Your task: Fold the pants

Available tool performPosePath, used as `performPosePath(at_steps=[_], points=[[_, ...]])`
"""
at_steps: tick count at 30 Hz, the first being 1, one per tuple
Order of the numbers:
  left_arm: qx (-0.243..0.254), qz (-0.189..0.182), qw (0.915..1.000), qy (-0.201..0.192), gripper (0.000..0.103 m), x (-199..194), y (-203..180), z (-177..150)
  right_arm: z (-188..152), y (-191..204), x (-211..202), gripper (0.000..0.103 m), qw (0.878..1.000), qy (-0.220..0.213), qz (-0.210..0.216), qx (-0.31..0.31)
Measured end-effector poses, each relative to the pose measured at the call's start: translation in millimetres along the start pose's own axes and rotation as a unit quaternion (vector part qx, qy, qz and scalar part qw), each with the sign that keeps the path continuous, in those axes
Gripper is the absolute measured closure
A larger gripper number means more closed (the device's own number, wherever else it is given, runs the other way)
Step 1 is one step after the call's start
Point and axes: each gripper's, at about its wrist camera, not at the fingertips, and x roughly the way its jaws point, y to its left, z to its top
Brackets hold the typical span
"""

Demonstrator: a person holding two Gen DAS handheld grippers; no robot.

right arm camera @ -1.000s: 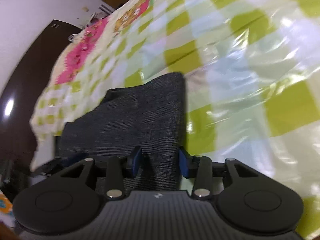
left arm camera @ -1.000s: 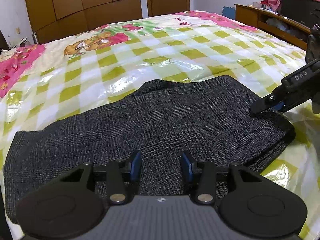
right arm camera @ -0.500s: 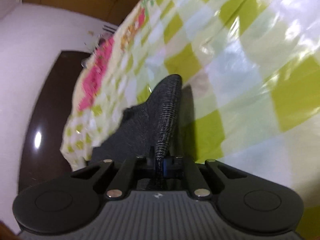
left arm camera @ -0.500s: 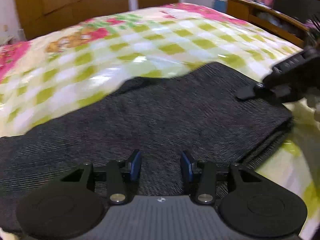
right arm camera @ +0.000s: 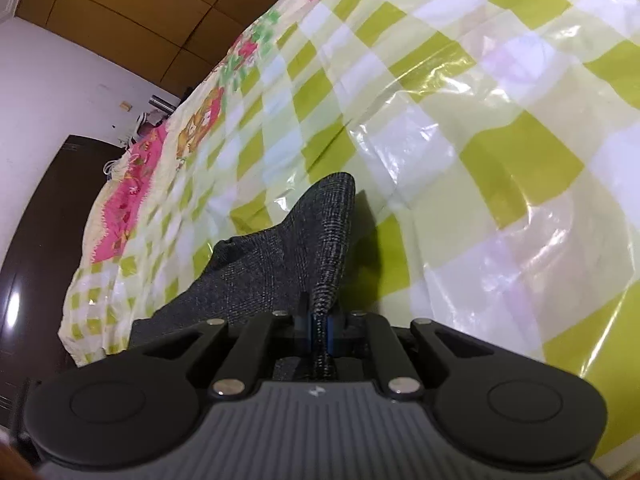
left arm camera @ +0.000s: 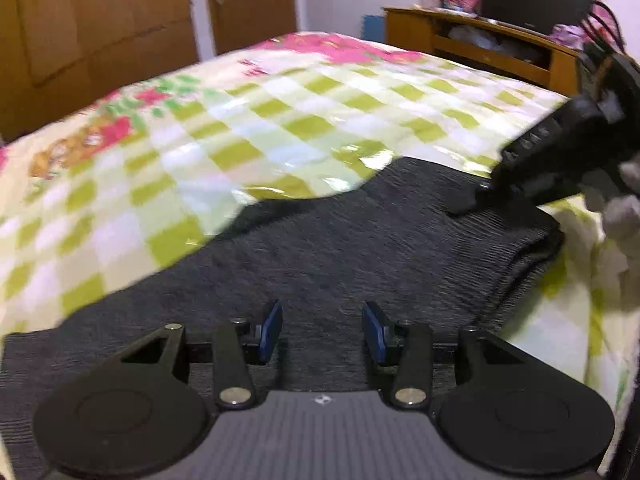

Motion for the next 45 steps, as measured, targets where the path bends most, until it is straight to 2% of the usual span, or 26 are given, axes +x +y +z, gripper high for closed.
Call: performPosePath(at_steps=[3, 5, 8, 11, 12, 14, 16, 20, 22, 24, 25, 27, 28, 30, 41, 45], points=[[0.0, 0.039, 0.9992, 0.01, 0.048, -2, 13, -11, -4, 5, 0, 0.096, 1.0, -0.007, -0.003, 0.001], [0.009, 0.055, 0.9974, 0.045, 0.047, 10, 19, -25, -4, 9, -4, 0.095, 1.0, -0.01, -0.004, -0.003], [-0.012, 0.051, 0.9982, 0.03, 0.047, 5, 24, -30, -1, 23, -13, 0.096, 1.0, -0.015, 0.008, -0.012], [-0.016, 0.059, 0.998, -0.016, 0.047, -15, 27, -25, -1, 47, -17, 0.096, 0.999, -0.025, -0.001, -0.042], [-0.015, 0.062, 0.9978, -0.02, 0.047, -20, 30, -25, 0, 55, -19, 0.096, 0.999, -0.026, 0.001, -0.048], [-0.012, 0.07, 0.9975, -0.005, 0.046, -17, 35, -30, 0, 67, -23, 0.096, 0.998, -0.028, 0.001, -0.061], [-0.013, 0.071, 0.9969, 0.031, 0.044, -2, 41, -42, -1, 84, -24, 0.095, 0.997, -0.03, 0.001, -0.074], [-0.031, 0.063, 0.9975, -0.006, 0.045, -21, 49, -46, -5, 121, -21, 0.095, 0.993, -0.031, 0.008, -0.11], [-0.038, 0.081, 0.9951, -0.042, 0.045, -45, 60, -47, -8, 141, -17, 0.095, 0.991, -0.027, 0.006, -0.134], [-0.058, 0.106, 0.9915, -0.049, 0.045, -57, 80, -53, -9, 158, -13, 0.095, 0.988, -0.022, 0.008, -0.152], [-0.067, 0.118, 0.9898, -0.042, 0.045, -59, 88, -59, -9, 165, -10, 0.095, 0.987, -0.019, 0.008, -0.161], [-0.078, 0.136, 0.9876, 0.003, 0.045, -49, 102, -75, -12, 181, -3, 0.095, 0.984, -0.014, 0.007, -0.177], [-0.081, 0.133, 0.9877, 0.011, 0.045, -45, 105, -82, -15, 188, 2, 0.095, 0.983, -0.01, 0.007, -0.183], [-0.088, 0.127, 0.988, 0.0, 0.045, -47, 104, -93, -22, 202, 12, 0.095, 0.981, -0.003, 0.008, -0.196], [-0.126, 0.096, 0.9872, -0.013, 0.046, -46, 113, -96, -62, 274, 84, 0.095, 0.967, 0.05, 0.027, -0.247], [-0.136, 0.087, 0.9866, -0.021, 0.046, -50, 115, -100, -86, 298, 114, 0.096, 0.956, 0.086, 0.032, -0.277]])
